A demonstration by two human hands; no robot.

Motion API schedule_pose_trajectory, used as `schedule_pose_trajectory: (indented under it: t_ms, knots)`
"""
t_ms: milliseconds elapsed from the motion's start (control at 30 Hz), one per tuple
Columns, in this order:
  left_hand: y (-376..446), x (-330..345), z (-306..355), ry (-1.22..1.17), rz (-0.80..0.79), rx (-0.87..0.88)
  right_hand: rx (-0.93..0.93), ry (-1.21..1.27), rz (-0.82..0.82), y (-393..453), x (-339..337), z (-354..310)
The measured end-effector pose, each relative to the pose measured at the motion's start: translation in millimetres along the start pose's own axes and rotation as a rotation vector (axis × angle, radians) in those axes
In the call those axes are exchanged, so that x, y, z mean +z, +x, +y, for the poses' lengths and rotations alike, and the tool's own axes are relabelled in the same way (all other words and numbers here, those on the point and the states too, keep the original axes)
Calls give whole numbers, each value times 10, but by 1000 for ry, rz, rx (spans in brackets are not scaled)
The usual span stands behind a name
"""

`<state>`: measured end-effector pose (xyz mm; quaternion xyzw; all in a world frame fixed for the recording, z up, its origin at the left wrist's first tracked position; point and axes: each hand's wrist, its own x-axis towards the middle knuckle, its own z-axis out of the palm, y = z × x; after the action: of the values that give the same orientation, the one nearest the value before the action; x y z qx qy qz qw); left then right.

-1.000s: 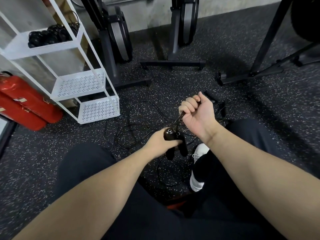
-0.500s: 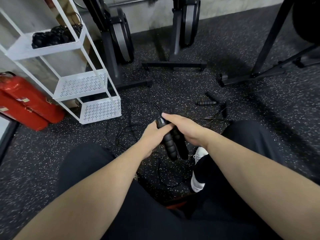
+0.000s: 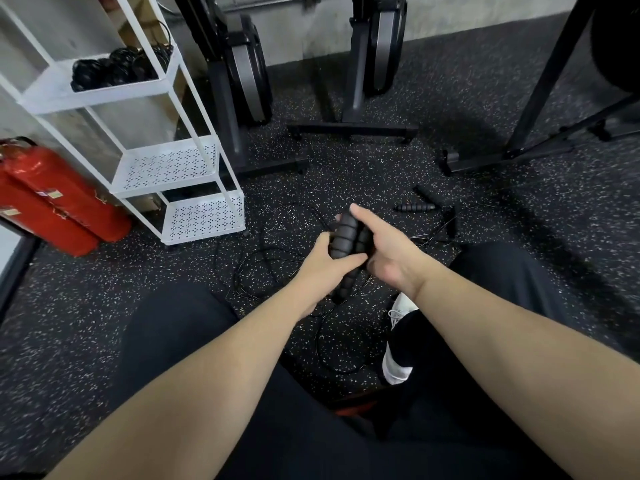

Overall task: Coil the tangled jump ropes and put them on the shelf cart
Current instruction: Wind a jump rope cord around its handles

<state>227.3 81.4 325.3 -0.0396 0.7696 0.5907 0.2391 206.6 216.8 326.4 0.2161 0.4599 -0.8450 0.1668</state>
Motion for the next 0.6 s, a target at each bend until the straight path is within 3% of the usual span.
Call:
schedule_pose_trajectory:
  t_ms: [233, 600]
  knots:
    - [-52, -10, 16, -156, -153, -158, -20, -15, 115, 1, -51, 1]
    - [-118, -28, 101, -409, -316, -284, -96, 139, 64, -28, -63, -70]
